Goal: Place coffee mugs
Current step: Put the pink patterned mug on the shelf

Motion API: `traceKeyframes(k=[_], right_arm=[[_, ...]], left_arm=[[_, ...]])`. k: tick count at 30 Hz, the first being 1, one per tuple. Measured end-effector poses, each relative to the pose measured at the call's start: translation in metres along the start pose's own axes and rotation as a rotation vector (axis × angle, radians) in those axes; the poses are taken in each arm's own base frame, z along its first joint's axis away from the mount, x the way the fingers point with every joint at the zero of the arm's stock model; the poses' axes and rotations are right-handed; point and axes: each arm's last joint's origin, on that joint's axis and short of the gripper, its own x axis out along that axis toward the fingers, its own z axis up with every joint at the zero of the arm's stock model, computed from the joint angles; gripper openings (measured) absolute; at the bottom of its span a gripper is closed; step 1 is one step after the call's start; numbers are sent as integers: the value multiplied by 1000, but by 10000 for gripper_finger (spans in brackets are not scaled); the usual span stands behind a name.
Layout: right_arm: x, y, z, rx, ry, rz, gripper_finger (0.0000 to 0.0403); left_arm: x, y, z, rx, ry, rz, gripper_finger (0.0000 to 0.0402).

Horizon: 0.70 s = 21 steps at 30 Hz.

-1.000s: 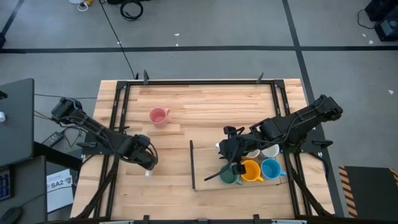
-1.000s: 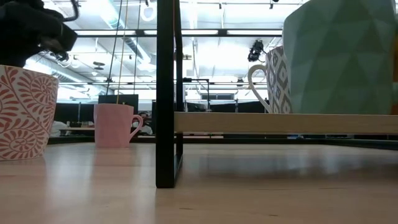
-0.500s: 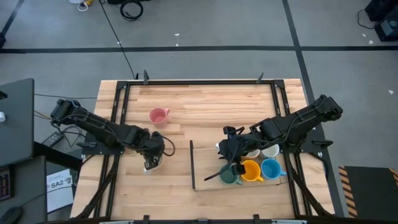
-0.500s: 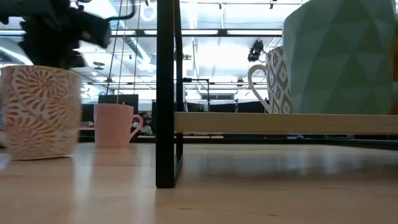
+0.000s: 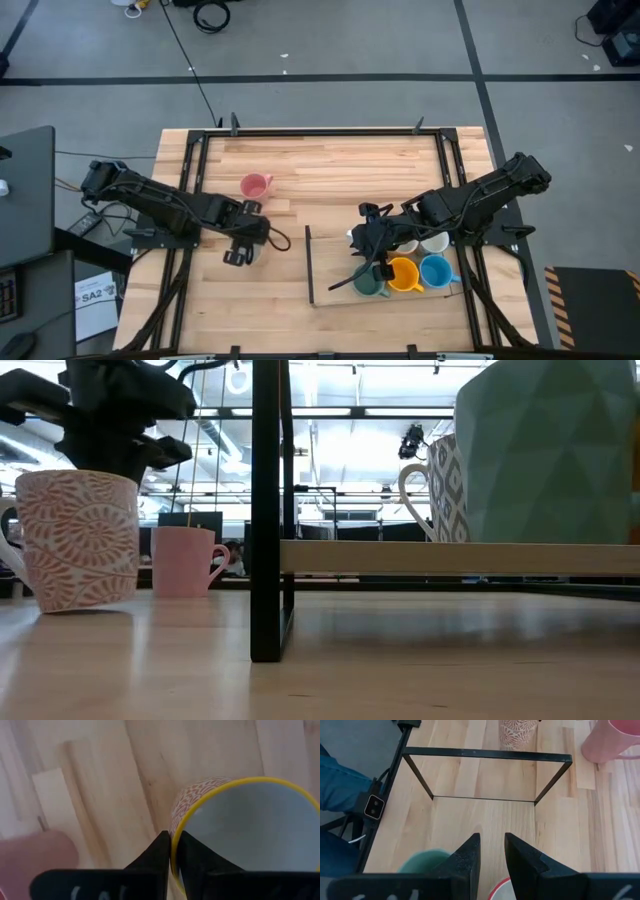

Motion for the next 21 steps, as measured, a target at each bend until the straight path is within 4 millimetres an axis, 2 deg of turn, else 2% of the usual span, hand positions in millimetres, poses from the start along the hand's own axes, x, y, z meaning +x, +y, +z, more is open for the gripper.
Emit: traceKeyframes(k=[5, 21], right_arm=[[0, 0, 1, 2, -14, 3, 94], [0, 0, 2, 3, -22, 5, 94]], left_arm=[[0, -1, 0, 178, 1, -13, 37], [0, -2, -1, 597, 0, -24, 39]])
